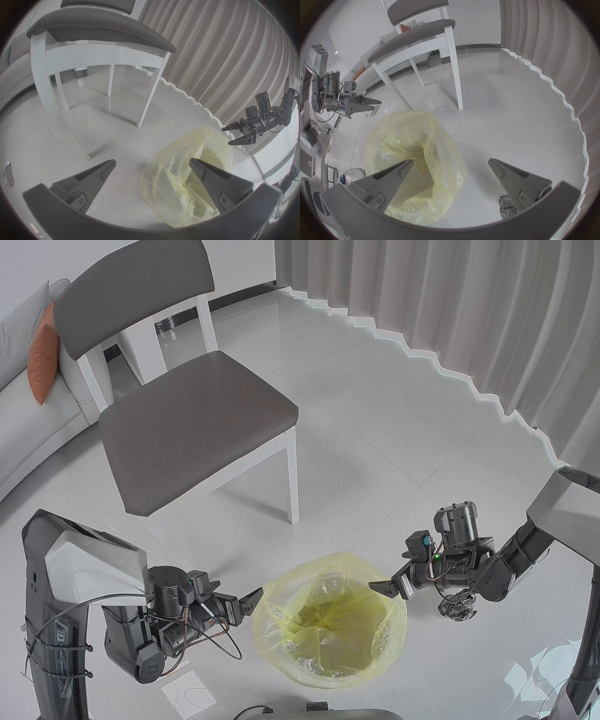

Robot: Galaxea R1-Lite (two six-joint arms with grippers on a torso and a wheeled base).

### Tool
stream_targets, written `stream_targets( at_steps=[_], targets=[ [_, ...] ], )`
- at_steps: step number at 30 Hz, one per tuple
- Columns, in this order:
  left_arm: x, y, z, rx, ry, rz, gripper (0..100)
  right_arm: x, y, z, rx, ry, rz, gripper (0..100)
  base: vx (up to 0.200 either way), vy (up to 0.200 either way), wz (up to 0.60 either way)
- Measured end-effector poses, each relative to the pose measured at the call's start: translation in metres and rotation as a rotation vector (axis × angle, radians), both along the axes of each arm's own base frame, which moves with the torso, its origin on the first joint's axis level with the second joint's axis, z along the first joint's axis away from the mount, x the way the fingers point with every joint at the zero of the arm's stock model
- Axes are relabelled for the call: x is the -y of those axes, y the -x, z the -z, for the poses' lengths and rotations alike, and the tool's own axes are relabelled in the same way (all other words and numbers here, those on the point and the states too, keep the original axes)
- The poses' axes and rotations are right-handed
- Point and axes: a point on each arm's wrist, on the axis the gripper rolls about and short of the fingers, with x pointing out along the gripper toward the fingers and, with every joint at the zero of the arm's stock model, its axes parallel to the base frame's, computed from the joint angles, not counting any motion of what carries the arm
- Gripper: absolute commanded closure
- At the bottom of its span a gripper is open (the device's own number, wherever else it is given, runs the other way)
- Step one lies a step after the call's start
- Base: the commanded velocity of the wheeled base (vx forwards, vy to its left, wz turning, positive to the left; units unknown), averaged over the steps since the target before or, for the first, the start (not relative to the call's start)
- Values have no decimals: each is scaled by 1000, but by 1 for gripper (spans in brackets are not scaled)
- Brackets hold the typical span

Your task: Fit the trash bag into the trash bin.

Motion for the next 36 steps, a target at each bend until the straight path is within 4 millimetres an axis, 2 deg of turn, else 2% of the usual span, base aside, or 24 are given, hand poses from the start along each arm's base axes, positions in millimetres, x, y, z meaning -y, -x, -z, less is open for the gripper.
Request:
stream_targets(
  at_steps=[16, 20, 34, 35, 36],
  targets=[
    [12, -20, 24, -25, 58, 14, 0, 31, 14, 14, -69, 26, 66, 0, 0, 0, 0],
    [17, -23, 28, -38, 84, 30, 0, 32, 14, 13, -67, 22, 69, 0, 0, 0, 0],
    [35, -13, 42, -98, 110, 84, 0, 29, 13, 19, -56, 19, 61, 0, 0, 0, 0],
    [37, -13, 42, -99, 111, 89, 100, 29, 13, 19, -58, 20, 59, 0, 0, 0, 0],
    [38, -12, 43, -100, 112, 94, 100, 29, 14, 20, -58, 23, 58, 0, 0, 0, 0]
  ],
)
